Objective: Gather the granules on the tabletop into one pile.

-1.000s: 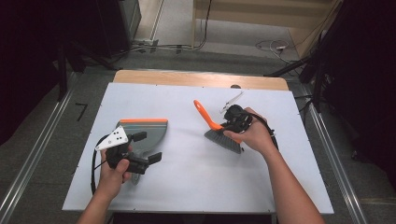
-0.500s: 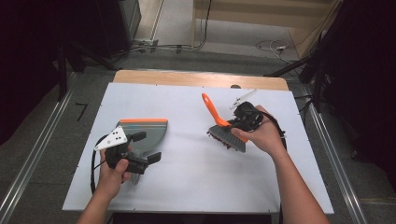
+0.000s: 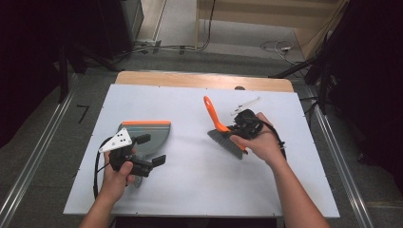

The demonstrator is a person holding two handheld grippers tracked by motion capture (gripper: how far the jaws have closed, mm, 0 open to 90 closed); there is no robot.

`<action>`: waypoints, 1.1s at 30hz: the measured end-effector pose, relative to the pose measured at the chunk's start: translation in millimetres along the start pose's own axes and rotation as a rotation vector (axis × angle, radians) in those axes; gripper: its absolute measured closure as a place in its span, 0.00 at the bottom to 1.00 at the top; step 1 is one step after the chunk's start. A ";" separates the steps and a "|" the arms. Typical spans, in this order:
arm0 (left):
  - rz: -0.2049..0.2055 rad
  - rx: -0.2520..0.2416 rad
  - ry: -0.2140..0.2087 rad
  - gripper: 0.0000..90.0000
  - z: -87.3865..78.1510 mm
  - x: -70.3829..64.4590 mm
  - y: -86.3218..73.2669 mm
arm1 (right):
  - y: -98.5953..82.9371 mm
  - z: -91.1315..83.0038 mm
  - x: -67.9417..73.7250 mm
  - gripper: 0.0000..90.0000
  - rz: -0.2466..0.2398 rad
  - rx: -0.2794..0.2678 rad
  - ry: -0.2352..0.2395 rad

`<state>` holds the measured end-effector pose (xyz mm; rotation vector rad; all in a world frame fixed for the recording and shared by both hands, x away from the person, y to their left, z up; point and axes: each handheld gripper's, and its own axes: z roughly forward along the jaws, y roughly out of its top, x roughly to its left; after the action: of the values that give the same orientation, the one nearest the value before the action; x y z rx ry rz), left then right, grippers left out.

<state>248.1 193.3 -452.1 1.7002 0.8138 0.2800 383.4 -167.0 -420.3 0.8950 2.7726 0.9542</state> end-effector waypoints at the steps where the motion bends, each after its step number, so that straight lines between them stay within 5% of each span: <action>1: 0.000 0.000 -0.001 0.00 0.0 -0.1 0.0 | 3.7 5.4 2.5 0.76 0.032 -0.010 0.000; 6: -0.001 -0.002 -0.002 0.00 -0.9 0.6 -0.3 | 16.0 31.7 -4.3 0.76 0.254 -0.050 0.129; 11: -0.001 -0.010 -0.002 0.00 -3.4 1.7 -0.2 | 12.8 48.9 -20.3 0.76 0.388 -0.057 0.042; 16: -0.002 -0.012 0.004 0.00 -4.3 2.2 -0.2 | 5.4 47.7 -27.0 0.75 0.398 -0.050 -0.005; 21: 0.002 -0.009 0.003 0.00 -3.2 0.0 0.4 | 0.7 42.3 -28.6 0.74 0.458 -0.017 -0.084; 33: 0.000 -0.002 0.009 0.00 -1.3 0.5 -1.2 | -20.8 23.6 -38.4 0.74 0.545 -0.035 -0.116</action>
<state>247.3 194.7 -452.9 1.6984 0.8203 0.2887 410.5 -188.6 -455.7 1.6884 2.4439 0.9619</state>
